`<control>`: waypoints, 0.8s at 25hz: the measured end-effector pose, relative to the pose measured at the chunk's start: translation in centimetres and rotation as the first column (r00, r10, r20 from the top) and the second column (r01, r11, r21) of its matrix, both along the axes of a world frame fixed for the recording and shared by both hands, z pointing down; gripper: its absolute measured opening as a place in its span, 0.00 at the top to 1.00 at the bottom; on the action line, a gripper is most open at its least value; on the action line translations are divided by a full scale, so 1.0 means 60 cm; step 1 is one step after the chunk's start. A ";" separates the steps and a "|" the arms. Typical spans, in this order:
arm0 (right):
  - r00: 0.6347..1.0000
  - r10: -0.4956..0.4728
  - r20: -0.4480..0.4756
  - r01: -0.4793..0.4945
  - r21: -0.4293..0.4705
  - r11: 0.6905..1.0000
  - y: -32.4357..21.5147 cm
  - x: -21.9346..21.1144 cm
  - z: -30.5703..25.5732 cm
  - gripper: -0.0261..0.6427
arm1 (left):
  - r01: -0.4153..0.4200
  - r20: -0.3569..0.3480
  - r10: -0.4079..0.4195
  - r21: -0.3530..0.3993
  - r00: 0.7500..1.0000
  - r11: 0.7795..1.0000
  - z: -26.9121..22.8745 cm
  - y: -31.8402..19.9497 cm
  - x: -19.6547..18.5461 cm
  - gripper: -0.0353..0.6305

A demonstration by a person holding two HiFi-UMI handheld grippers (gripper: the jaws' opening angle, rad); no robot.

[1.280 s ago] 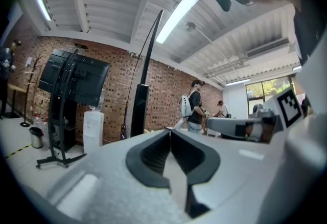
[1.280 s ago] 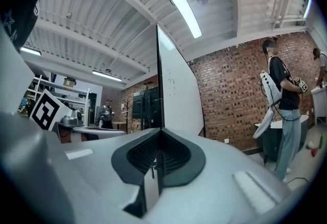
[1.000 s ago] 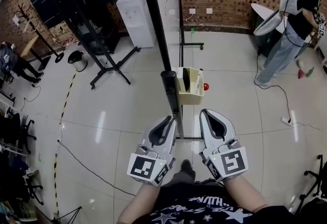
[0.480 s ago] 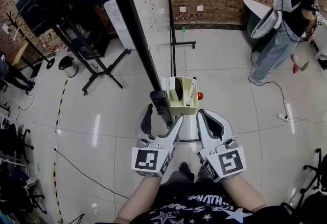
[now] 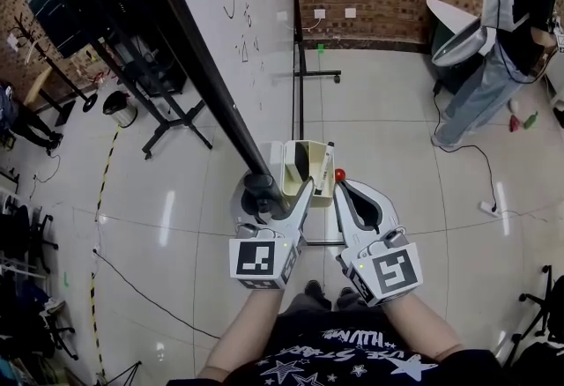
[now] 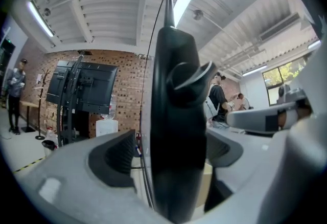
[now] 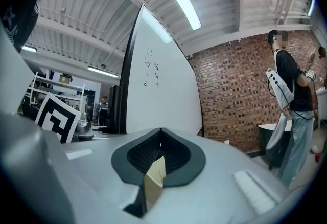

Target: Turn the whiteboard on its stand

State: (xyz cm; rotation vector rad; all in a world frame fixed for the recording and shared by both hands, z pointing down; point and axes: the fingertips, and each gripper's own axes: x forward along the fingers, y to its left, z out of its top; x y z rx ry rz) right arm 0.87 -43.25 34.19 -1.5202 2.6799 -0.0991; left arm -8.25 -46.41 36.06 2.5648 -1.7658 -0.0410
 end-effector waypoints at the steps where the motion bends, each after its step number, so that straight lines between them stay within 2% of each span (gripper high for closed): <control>1: 1.000 0.003 0.000 -0.003 0.001 1.000 -0.005 0.003 0.001 0.95 | 0.005 0.004 -0.005 0.008 1.000 1.000 0.001 -0.005 0.000 0.35; 7: 1.000 -0.027 -0.002 0.027 0.021 0.999 -0.027 0.003 0.006 0.95 | 0.037 -0.021 -0.036 0.002 0.999 0.999 -0.015 -0.019 -0.001 0.37; 8: 1.000 -0.019 0.000 0.019 0.014 1.000 -0.032 0.002 0.006 0.95 | 0.030 -0.024 -0.030 0.002 0.999 1.000 -0.018 -0.018 0.001 0.39; 9: 1.000 -0.018 0.002 0.018 0.013 1.000 -0.037 0.000 0.005 0.95 | 0.021 -0.022 -0.021 0.003 1.000 1.000 -0.019 -0.015 0.003 0.45; 10: 1.000 -0.022 0.003 0.022 0.020 1.000 -0.041 -0.004 0.004 0.95 | 0.014 -0.018 -0.013 0.006 1.000 1.000 -0.020 -0.014 0.005 0.57; 11: 1.000 -0.025 0.002 0.025 0.029 0.999 -0.045 -0.008 0.004 0.95 | 0.010 -0.014 -0.009 0.010 1.000 1.000 -0.019 -0.013 0.007 0.61; 14: 1.000 -0.028 -0.001 0.028 0.037 0.999 -0.060 -0.016 0.005 0.95 | 0.023 -0.005 -0.023 0.024 1.000 0.999 -0.011 -0.014 0.005 0.63; 17: 1.000 -0.022 0.007 0.021 0.028 0.999 -0.074 -0.018 0.008 0.95 | 0.098 0.003 -0.099 0.026 0.995 0.995 -0.014 -0.015 -0.005 0.70; 20: 1.000 -0.019 0.012 0.018 0.022 1.000 -0.072 -0.018 0.009 0.95 | 0.145 -0.005 -0.145 0.018 0.989 0.989 -0.021 -0.012 -0.009 0.73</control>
